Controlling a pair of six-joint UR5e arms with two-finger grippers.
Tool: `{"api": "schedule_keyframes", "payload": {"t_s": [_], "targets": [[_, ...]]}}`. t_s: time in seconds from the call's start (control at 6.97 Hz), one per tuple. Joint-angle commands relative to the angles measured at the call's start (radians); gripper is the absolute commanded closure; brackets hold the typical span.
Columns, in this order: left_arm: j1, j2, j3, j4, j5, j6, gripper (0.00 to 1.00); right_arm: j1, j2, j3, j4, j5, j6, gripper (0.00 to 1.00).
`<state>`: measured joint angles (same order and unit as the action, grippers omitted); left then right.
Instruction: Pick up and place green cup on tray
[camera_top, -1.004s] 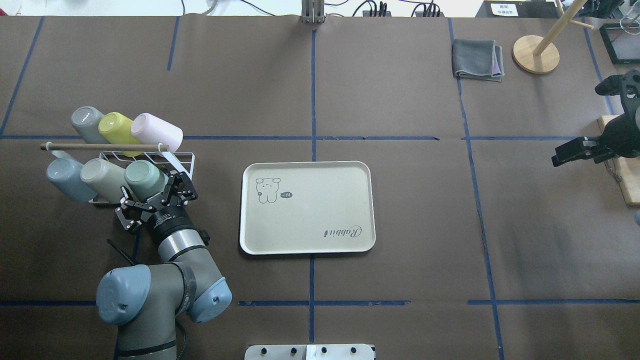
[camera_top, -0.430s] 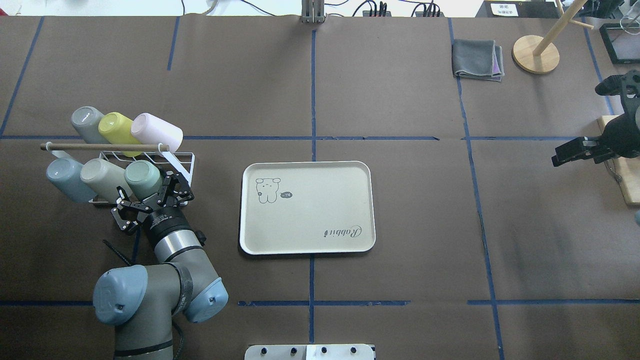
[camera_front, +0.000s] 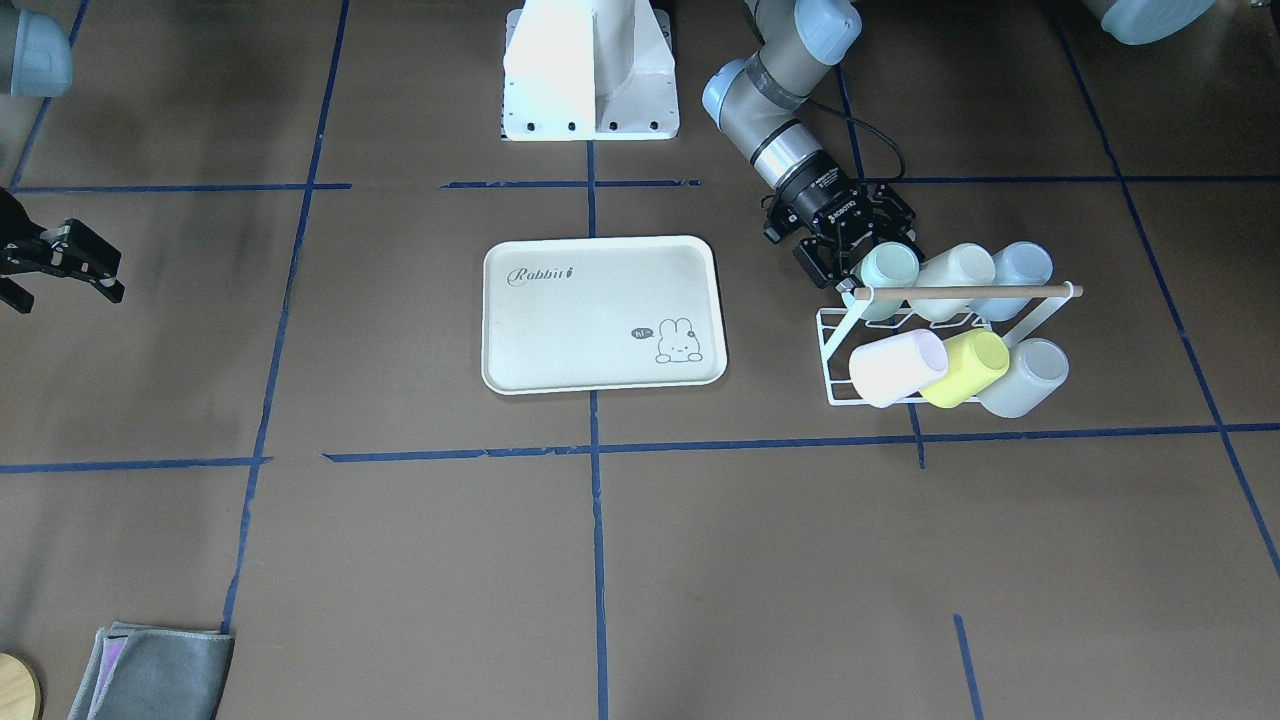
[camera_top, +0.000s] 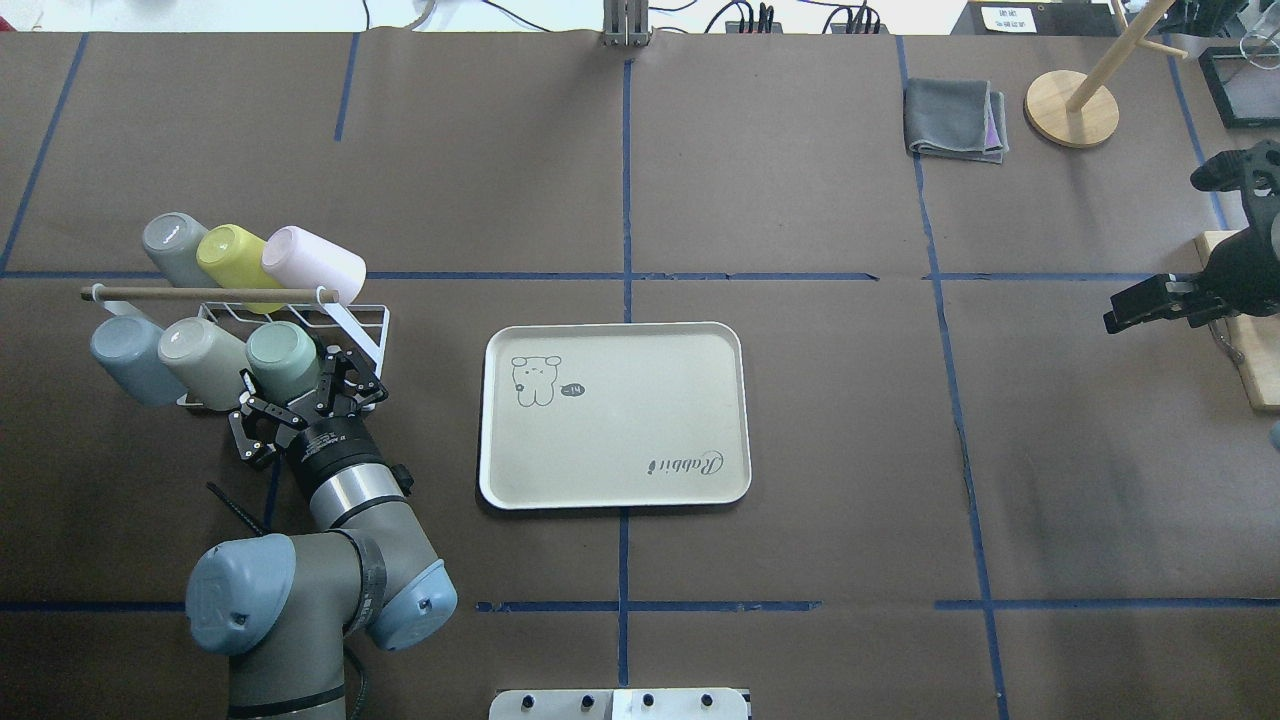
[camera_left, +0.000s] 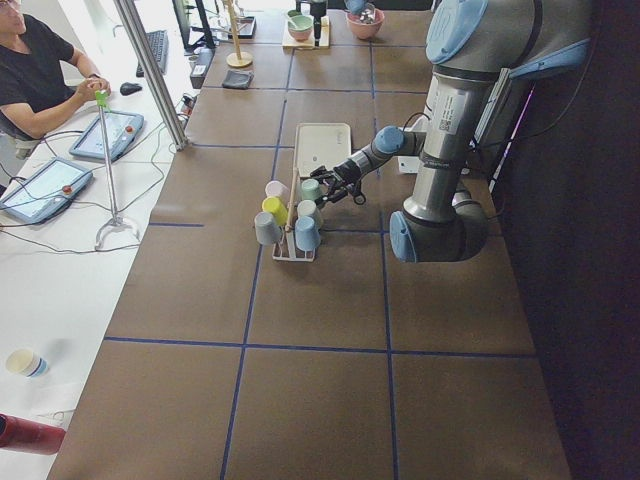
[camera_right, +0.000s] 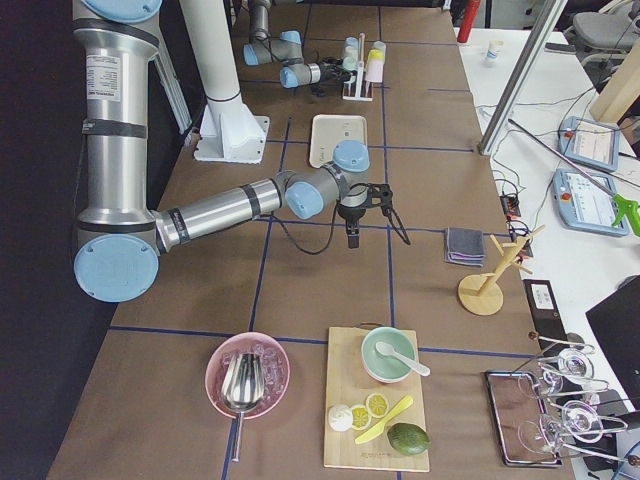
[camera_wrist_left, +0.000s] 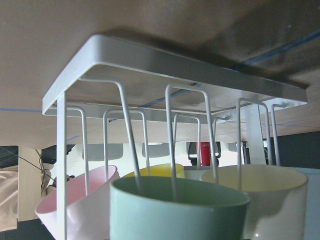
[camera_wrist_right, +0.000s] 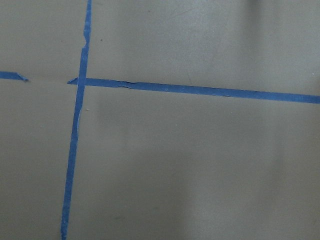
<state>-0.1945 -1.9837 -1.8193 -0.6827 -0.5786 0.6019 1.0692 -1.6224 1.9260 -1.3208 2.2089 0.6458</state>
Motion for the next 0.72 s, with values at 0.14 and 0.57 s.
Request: {"api": "schedule_keyframes", "payload": {"t_s": [0.14,0.57], "targets": [[0.001,-0.007,-0.009,0.0,-0.001,0.001,0.78,0.0,-0.001,-0.001,0.0,-0.002,0.002,0.0],[-0.01,-0.001,-0.017,0.002,-0.001,-0.001,0.91,0.0,-0.001,-0.001,-0.002,-0.002,0.003,0.0]]}}
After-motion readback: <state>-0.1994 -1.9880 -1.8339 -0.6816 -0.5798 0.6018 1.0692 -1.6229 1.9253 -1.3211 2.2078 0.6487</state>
